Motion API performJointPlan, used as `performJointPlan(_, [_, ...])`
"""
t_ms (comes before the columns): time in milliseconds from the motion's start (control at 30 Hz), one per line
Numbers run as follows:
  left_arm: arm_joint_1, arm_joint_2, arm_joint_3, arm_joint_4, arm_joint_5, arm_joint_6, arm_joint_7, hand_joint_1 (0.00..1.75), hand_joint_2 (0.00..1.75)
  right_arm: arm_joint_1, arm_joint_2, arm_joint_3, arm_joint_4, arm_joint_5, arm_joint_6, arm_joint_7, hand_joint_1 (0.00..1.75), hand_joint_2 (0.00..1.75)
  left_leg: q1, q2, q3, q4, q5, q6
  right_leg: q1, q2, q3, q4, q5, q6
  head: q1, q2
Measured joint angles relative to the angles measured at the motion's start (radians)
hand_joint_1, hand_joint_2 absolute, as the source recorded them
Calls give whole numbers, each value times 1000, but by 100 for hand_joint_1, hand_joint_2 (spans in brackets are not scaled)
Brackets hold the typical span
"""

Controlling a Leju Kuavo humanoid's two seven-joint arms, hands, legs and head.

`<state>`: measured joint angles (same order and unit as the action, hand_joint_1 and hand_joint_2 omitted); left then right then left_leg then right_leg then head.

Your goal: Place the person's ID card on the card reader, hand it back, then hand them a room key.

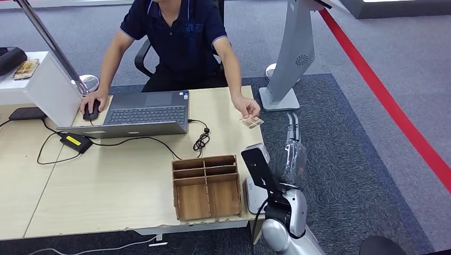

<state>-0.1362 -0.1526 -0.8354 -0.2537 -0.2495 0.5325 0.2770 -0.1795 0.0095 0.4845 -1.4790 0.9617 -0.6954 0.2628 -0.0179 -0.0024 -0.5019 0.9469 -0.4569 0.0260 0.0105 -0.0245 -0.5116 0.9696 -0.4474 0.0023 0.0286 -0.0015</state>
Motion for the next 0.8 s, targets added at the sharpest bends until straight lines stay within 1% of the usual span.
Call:
performJointPlan(100, [0,0,0,0,0,0,0,0,175,0,0,0,0,-26,0,1,0,175,0,0,0,0,0,0,0,0,0,0,0,0,0,0])
performJointPlan(300, [0,0,0,0,2,0,3,0,175,5,-7,13,0,-129,4,4,0,175,0,0,0,0,0,0,0,0,0,0,0,0,0,0])
performJointPlan(433, [0,0,0,0,3,-3,13,0,175,25,-17,26,-1,-166,31,19,0,175,0,0,0,0,0,0,0,0,0,0,0,0,0,0])
performJointPlan(533, [0,1,0,0,3,-6,17,0,175,45,-28,36,-1,-176,38,34,0,175,0,0,0,0,0,0,0,0,0,0,0,0,0,0])
performJointPlan(700, [0,2,0,0,3,-6,17,0,175,89,-50,57,6,-174,12,52,0,175,0,0,0,0,0,0,0,0,-1,0,0,0,0,0])
performJointPlan(800, [-1,2,0,0,2,-9,17,0,175,98,-60,72,14,-161,6,62,0,175,0,0,0,0,0,0,0,0,-1,0,0,0,0,0])
